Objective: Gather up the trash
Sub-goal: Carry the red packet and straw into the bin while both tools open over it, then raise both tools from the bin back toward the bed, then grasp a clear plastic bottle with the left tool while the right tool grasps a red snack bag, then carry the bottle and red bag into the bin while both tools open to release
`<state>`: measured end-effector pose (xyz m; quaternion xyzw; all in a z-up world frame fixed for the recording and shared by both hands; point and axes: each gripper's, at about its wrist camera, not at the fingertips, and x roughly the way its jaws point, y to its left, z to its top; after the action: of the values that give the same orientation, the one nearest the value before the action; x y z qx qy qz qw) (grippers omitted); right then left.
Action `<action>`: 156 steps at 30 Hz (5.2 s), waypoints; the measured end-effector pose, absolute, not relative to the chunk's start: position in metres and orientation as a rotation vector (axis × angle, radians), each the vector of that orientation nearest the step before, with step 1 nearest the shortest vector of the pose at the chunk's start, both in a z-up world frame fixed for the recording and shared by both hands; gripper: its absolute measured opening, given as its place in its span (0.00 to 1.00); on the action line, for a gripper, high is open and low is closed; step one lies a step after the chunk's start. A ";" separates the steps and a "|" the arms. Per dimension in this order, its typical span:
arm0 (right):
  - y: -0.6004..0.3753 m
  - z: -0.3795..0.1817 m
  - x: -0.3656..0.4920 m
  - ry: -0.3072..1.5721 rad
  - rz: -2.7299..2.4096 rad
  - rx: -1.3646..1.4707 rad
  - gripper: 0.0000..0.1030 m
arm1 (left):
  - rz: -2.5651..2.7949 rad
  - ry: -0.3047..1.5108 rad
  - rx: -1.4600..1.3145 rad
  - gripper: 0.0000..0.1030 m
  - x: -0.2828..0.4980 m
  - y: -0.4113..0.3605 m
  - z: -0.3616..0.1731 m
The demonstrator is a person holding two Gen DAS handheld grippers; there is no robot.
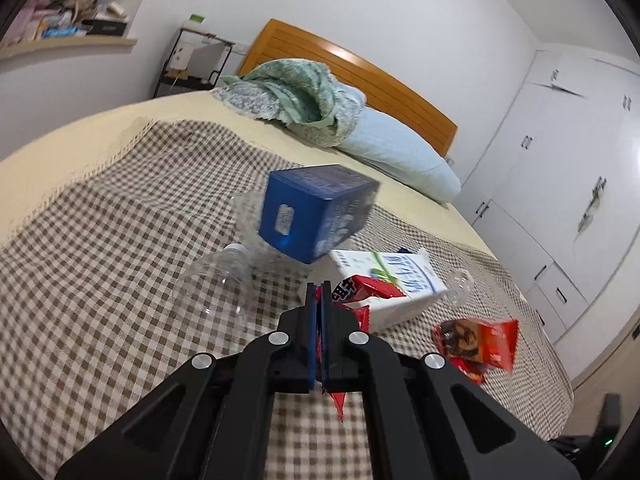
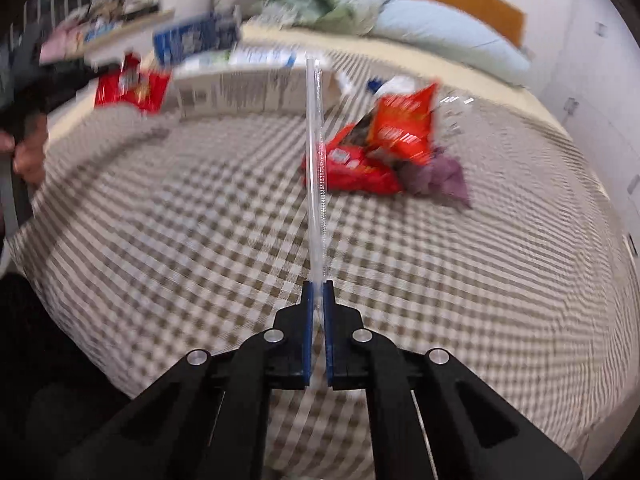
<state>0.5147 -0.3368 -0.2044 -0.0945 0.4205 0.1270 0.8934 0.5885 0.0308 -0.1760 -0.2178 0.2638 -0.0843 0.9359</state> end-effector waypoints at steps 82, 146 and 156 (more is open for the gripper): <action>-0.584 -0.419 0.189 1.455 -0.404 0.268 0.62 | -0.852 1.497 0.548 0.65 0.311 -0.462 -0.398; -0.281 -0.227 0.654 0.930 0.108 -0.138 0.06 | 0.022 0.606 -0.584 0.00 0.639 0.083 -0.207; -0.340 -0.151 0.552 0.808 0.199 0.217 0.05 | -0.022 0.660 -0.520 0.00 0.545 0.053 -0.175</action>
<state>0.5520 -0.3398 -0.1510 0.1051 0.3916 0.0964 0.9090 0.5453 0.0527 -0.1750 -0.2522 0.3204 -0.0107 0.9130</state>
